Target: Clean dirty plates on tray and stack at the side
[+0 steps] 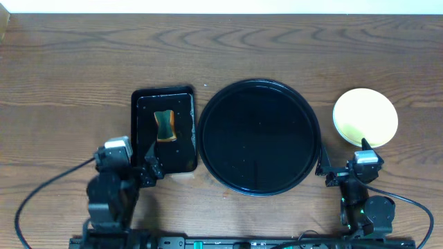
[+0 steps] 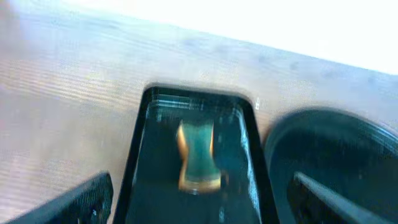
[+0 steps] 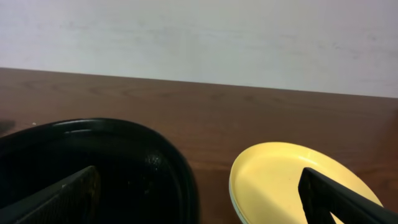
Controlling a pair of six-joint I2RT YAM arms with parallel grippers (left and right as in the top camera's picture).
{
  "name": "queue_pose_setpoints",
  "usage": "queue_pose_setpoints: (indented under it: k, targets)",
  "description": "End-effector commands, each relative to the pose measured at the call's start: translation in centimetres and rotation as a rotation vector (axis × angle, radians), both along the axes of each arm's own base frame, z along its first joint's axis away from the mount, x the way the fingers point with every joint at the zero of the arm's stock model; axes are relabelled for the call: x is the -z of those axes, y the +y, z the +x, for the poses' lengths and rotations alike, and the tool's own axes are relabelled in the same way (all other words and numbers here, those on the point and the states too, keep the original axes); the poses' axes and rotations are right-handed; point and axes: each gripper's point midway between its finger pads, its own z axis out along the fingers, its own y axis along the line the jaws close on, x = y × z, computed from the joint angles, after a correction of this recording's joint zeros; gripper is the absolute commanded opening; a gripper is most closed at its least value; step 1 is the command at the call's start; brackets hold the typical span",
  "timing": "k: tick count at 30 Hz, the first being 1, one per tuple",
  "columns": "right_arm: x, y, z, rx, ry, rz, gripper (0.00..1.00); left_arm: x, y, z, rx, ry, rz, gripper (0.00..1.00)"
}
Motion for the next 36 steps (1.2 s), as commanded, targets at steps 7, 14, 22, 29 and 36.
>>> queue_pose_setpoints:
  k: [7,14,22,29,36]
  targets:
    - [0.0,0.0,0.0,-0.001,0.000,0.014,0.99,-0.1,0.1,1.0,-0.001,-0.324,0.014,0.90]
    - [0.0,0.0,0.0,-0.001,0.000,0.014,0.99,-0.5,0.1,1.5,0.013,-0.451,0.095,0.90]
    - [0.0,0.0,0.0,-0.001,0.000,0.014,0.99,4.4,0.1,1.3,0.027,-0.252,0.114,0.91]
    - [0.0,0.0,0.0,-0.001,0.000,0.014,0.99,4.4,0.1,1.3,0.028,-0.251,0.114,0.90]
    - [0.0,0.0,0.0,-0.001,0.000,0.014,0.99,4.4,0.1,1.3,0.028,-0.251,0.114,0.90]
